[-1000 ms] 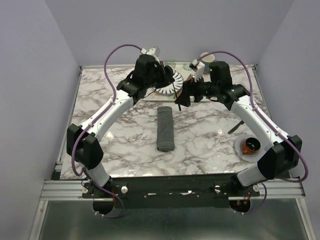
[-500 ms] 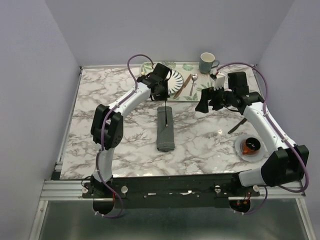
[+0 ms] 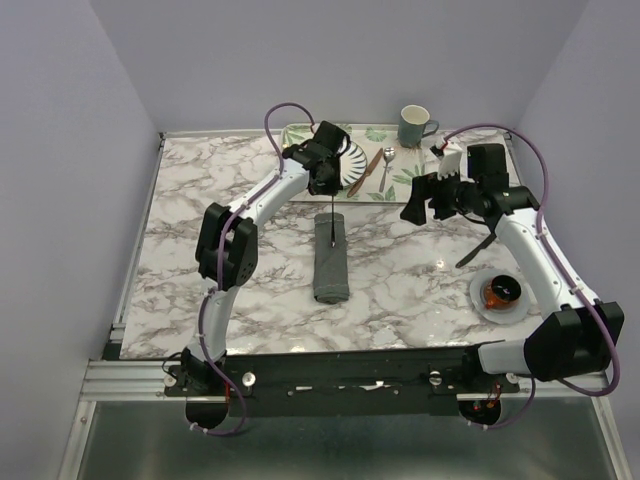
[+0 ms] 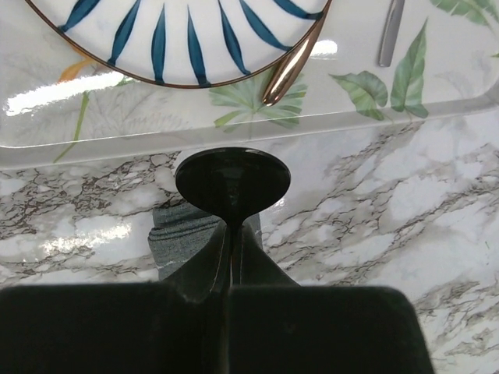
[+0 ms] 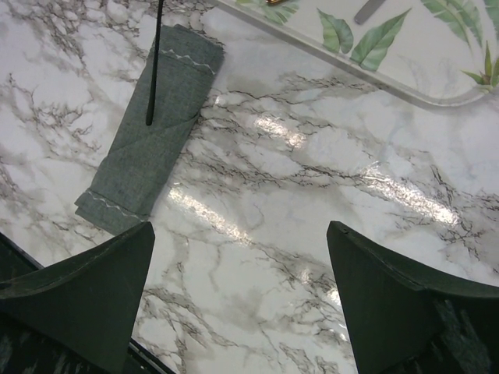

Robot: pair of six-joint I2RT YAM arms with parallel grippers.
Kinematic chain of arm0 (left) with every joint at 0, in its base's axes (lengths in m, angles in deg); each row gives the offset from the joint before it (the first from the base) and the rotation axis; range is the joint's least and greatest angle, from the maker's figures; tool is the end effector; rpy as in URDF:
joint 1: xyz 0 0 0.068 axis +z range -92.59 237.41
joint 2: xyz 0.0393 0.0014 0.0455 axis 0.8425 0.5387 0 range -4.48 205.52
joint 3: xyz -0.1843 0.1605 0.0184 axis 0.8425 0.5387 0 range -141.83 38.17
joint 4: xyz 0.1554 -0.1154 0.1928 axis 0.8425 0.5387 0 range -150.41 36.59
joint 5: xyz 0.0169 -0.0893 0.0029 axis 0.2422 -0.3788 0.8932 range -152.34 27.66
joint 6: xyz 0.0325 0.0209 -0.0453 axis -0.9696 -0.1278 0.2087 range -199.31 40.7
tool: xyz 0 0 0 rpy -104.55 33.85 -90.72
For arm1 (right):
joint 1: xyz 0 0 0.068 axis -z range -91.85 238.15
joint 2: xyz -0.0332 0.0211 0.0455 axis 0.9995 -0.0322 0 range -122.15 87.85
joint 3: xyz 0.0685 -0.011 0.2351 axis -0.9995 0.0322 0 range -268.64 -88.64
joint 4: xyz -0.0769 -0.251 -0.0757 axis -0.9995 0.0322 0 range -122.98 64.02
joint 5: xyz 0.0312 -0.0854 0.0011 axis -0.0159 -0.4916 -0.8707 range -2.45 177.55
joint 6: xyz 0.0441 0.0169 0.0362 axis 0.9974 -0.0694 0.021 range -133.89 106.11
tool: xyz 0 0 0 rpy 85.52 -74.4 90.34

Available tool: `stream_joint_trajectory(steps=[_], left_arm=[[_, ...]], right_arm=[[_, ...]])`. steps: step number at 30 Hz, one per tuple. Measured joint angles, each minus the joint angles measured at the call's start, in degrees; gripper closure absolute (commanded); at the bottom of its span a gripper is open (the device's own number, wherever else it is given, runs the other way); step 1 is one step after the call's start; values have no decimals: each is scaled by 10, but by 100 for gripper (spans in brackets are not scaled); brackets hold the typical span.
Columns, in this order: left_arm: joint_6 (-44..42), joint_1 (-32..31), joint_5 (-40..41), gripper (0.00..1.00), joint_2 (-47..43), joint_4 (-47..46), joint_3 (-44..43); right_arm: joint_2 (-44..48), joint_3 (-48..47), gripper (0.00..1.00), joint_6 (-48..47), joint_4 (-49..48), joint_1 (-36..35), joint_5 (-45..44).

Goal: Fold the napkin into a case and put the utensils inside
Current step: Insert the spoon into the folded napkin.

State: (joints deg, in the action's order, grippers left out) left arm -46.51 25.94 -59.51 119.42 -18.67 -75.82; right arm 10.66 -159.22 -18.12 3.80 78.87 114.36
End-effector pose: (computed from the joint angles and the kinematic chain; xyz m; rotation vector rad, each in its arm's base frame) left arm 0.4175 -0.2530 0.2313 -0.0509 2.5179 -0.4132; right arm 0.3054 0.0697 0.2954 -0.5023 2.2430 0.5877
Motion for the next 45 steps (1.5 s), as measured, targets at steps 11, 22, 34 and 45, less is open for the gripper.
stream_joint_trajectory(steps=[11,22,34,45], left_arm=[[16,0,-3,100,17,21,2],[38,-5,-14,100,17,28,36],[50,-11,-14,100,17,34,46],[50,-13,-13,100,38,36,19]], right_arm=[[-2,0,0,-4,7,7,-5],[-5,0,0,-4,9,8,-5],[-5,0,0,-3,9,8,-4],[-5,0,0,-3,9,8,-4]])
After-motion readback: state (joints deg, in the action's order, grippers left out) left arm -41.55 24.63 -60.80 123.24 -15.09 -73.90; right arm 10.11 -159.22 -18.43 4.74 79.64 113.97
